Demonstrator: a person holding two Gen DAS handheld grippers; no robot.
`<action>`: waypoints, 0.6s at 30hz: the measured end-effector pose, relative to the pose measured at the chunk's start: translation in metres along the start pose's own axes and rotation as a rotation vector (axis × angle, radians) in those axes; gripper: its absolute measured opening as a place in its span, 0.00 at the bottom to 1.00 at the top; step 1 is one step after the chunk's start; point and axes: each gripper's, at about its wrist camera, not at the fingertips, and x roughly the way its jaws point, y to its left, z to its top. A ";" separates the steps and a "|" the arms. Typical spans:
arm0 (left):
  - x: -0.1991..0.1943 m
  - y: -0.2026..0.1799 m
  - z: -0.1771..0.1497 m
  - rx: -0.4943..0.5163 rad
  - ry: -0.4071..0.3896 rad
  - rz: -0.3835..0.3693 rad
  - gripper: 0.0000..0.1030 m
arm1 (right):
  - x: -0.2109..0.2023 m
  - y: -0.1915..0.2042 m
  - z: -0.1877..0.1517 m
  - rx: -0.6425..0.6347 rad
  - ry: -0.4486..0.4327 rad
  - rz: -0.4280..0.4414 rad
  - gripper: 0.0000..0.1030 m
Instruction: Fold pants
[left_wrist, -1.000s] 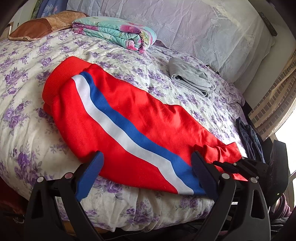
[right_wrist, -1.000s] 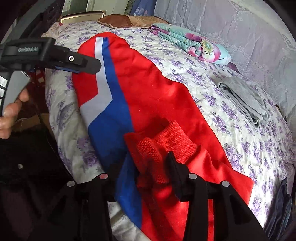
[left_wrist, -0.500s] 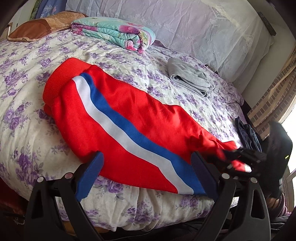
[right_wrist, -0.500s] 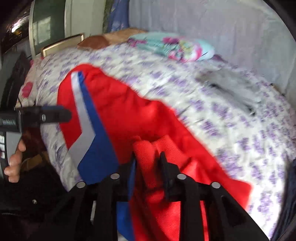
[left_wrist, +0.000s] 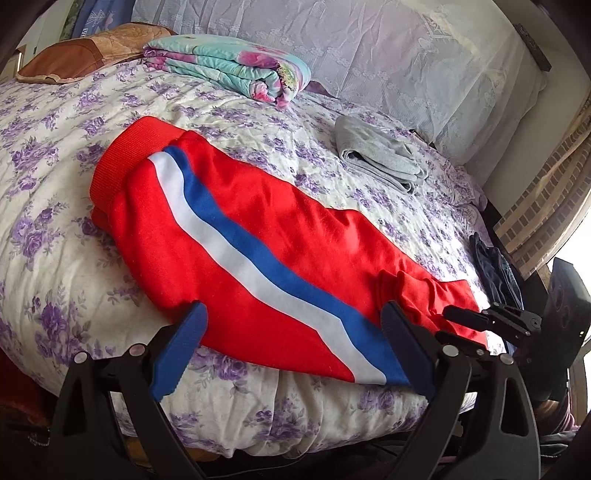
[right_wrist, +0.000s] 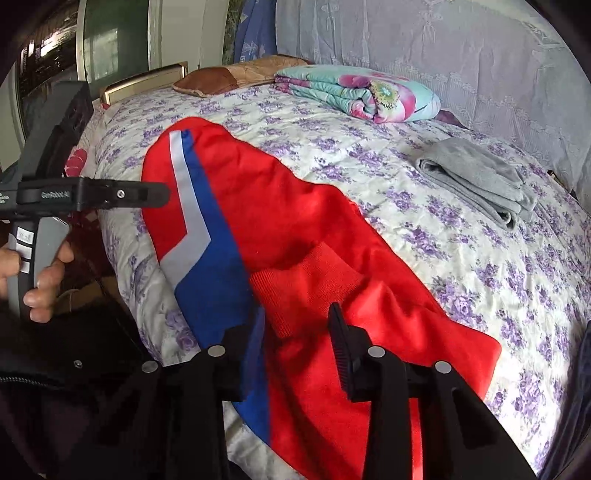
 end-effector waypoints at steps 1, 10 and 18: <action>-0.001 -0.001 0.000 0.000 0.000 0.000 0.89 | 0.002 0.001 0.000 -0.008 -0.003 -0.001 0.35; -0.002 0.002 0.000 -0.009 -0.003 0.001 0.90 | 0.008 0.013 0.005 -0.062 0.037 -0.034 0.27; -0.008 0.007 0.000 -0.009 -0.007 0.001 0.90 | -0.017 -0.010 0.017 0.052 -0.041 0.016 0.10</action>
